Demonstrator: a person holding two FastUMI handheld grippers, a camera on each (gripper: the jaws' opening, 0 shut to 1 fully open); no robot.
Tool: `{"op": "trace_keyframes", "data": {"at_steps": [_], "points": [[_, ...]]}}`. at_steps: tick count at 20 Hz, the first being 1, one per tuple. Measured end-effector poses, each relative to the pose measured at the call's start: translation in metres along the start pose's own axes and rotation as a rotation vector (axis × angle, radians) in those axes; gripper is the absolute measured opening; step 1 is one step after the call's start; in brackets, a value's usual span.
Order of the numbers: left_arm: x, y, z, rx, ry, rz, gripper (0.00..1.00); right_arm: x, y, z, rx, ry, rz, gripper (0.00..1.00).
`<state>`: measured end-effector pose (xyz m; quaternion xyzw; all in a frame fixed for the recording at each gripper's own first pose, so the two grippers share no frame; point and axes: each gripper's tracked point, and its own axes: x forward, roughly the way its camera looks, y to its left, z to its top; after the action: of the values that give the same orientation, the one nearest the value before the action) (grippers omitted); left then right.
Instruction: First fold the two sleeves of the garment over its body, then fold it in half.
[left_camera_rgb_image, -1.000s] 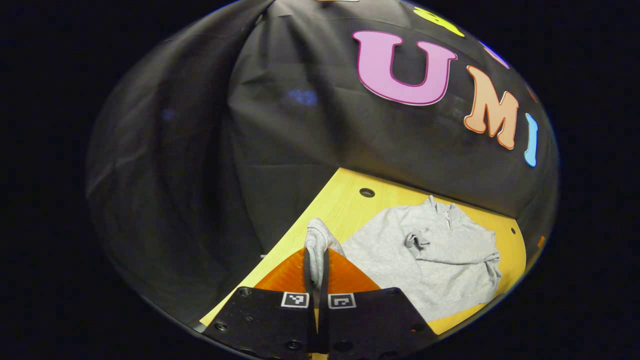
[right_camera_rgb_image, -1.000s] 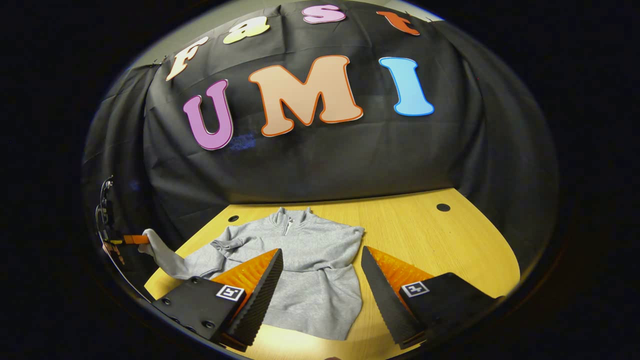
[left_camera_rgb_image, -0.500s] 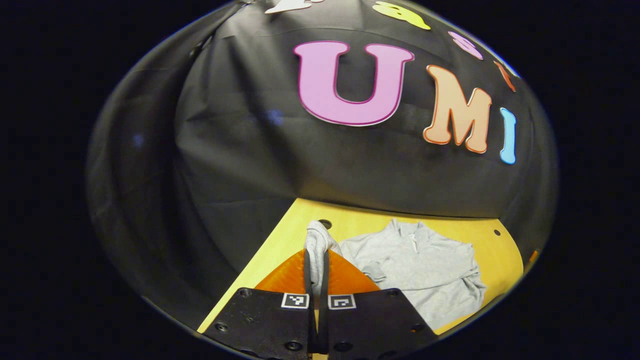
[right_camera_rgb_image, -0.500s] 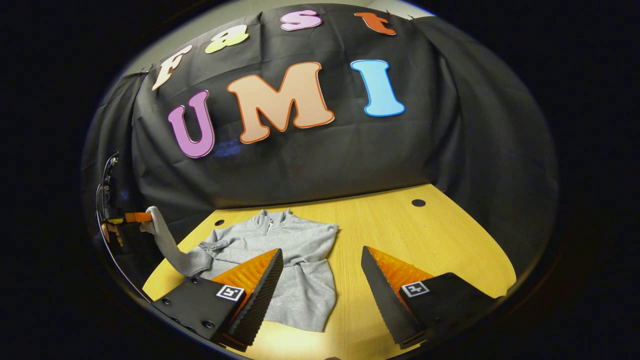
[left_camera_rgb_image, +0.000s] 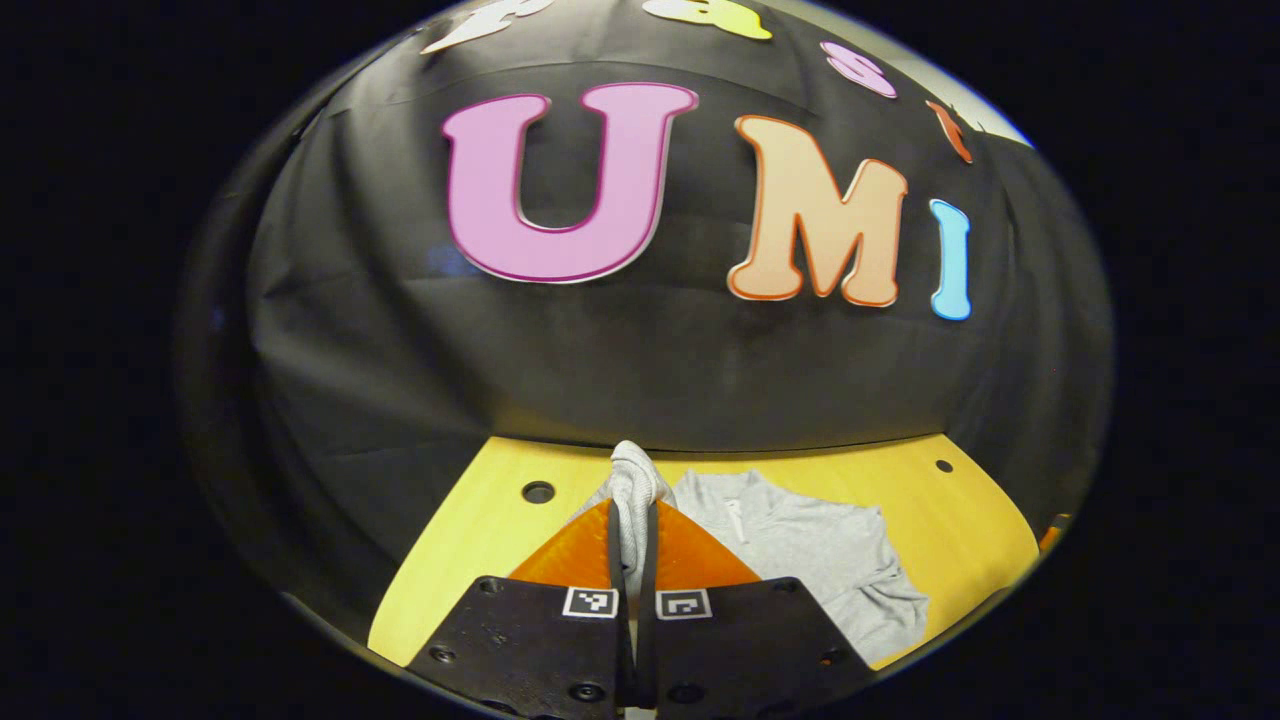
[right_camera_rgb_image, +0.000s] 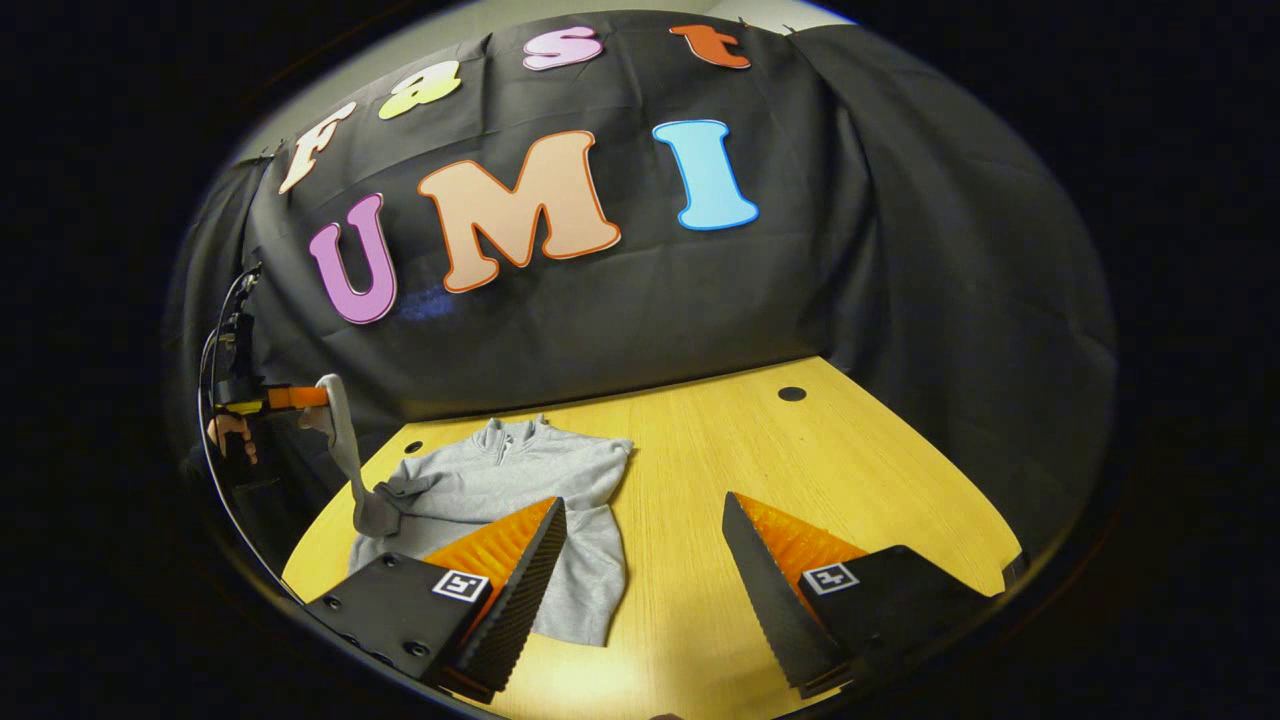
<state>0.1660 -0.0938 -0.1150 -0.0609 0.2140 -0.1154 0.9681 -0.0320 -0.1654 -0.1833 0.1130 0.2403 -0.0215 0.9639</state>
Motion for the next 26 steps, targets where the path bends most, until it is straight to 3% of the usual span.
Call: {"op": "trace_keyframes", "data": {"at_steps": [9, 15, 22, 23, 26], "points": [[0.053, -0.128, -0.01, 0.091, 0.052, -0.174, 0.0, -0.018, -0.054, -0.008, 0.011, 0.019, -0.064, 0.98], [0.077, -0.197, -0.048, 0.125, 0.13, -0.268, 0.0, -0.035, -0.091, -0.011, 0.003, 0.019, -0.128, 0.98], [0.097, -0.242, -0.109, 0.14, 0.233, -0.3, 0.0, -0.051, -0.127, -0.024, 0.014, 0.047, -0.185, 0.98], [0.1, -0.246, -0.116, 0.141, 0.249, -0.297, 0.0, -0.054, -0.129, -0.026, 0.013, 0.052, -0.186, 0.94], [0.109, -0.257, -0.133, 0.153, 0.282, -0.3, 0.02, -0.054, -0.134, -0.029, 0.003, 0.065, -0.186, 0.98]]}}
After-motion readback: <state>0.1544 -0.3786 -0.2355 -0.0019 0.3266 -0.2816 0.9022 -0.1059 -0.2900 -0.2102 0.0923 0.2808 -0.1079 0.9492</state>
